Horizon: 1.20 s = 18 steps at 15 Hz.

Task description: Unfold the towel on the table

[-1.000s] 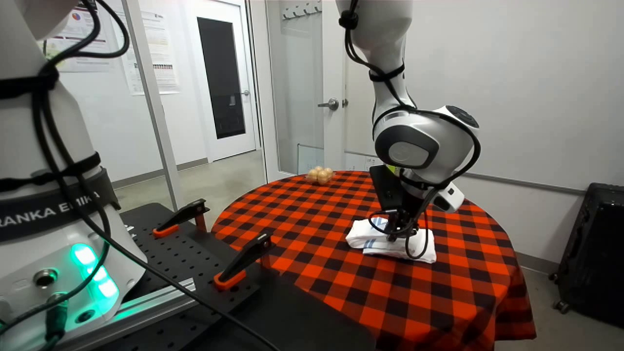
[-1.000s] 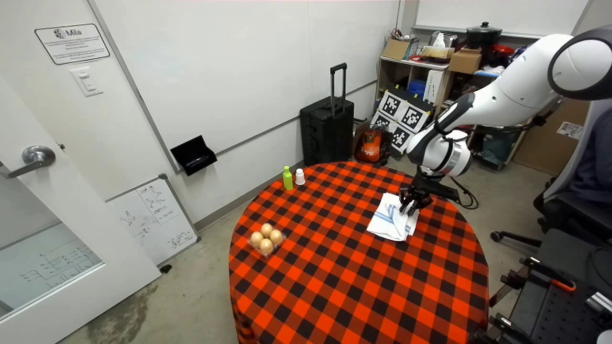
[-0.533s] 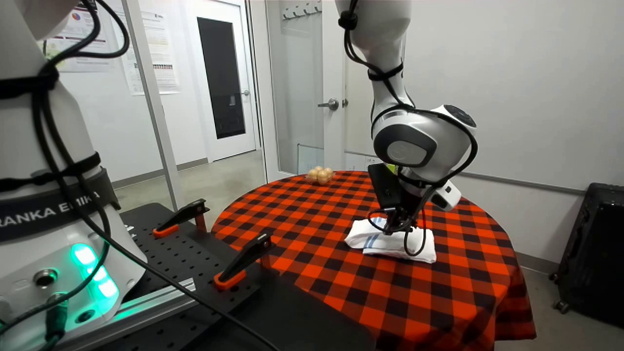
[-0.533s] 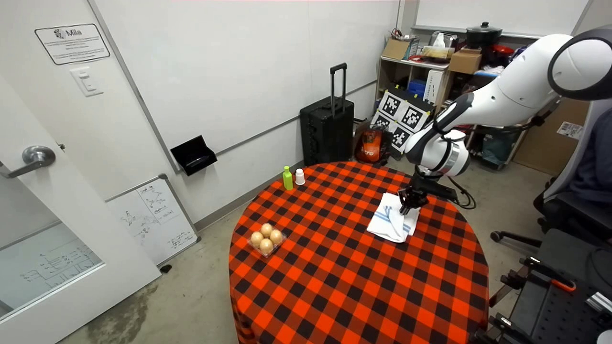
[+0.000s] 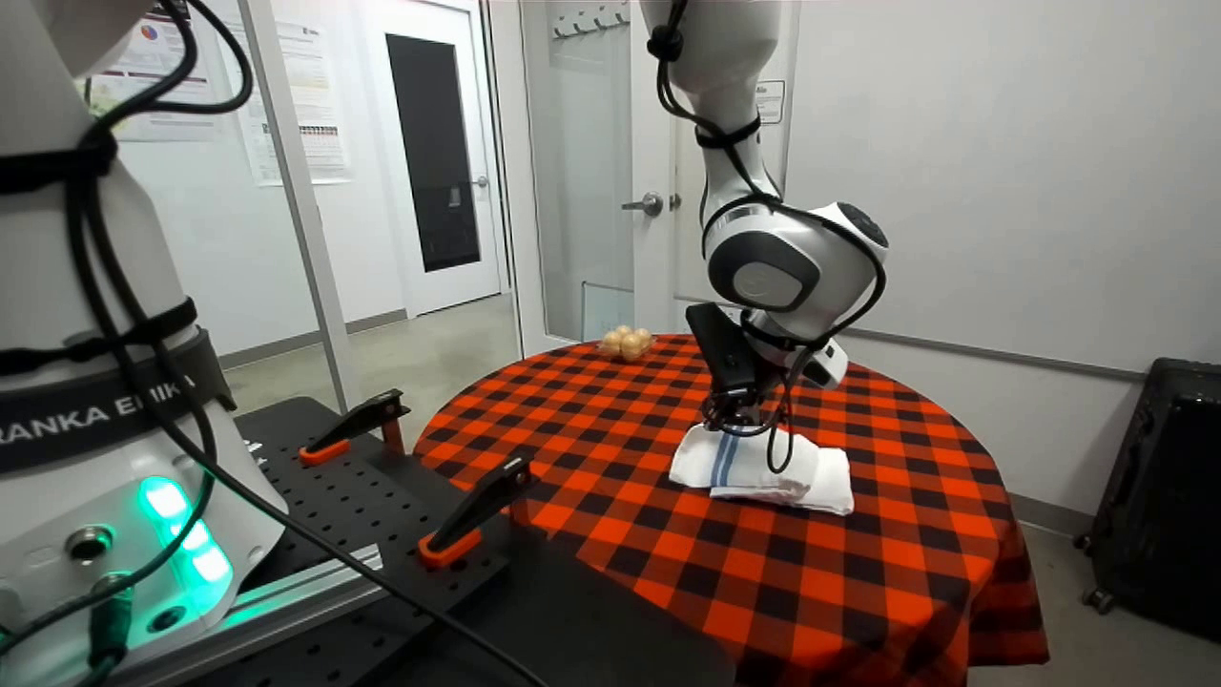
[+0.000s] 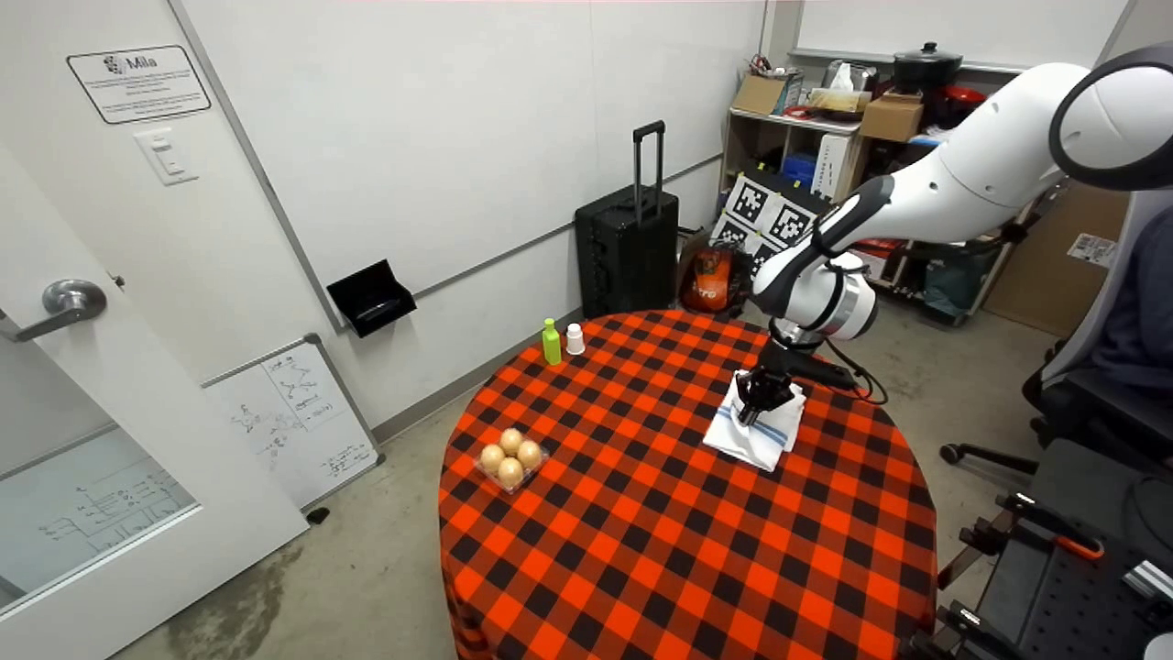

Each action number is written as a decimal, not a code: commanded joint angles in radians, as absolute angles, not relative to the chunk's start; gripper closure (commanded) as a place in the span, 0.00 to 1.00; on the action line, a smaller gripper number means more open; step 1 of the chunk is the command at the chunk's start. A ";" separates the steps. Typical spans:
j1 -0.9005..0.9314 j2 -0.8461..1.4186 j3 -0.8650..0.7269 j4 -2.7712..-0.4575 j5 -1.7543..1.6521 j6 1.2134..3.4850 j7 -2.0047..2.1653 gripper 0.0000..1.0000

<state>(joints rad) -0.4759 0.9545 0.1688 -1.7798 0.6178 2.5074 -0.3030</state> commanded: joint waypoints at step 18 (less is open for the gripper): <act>-0.131 0.944 0.000 -1.839 0.071 2.510 -0.265 0.00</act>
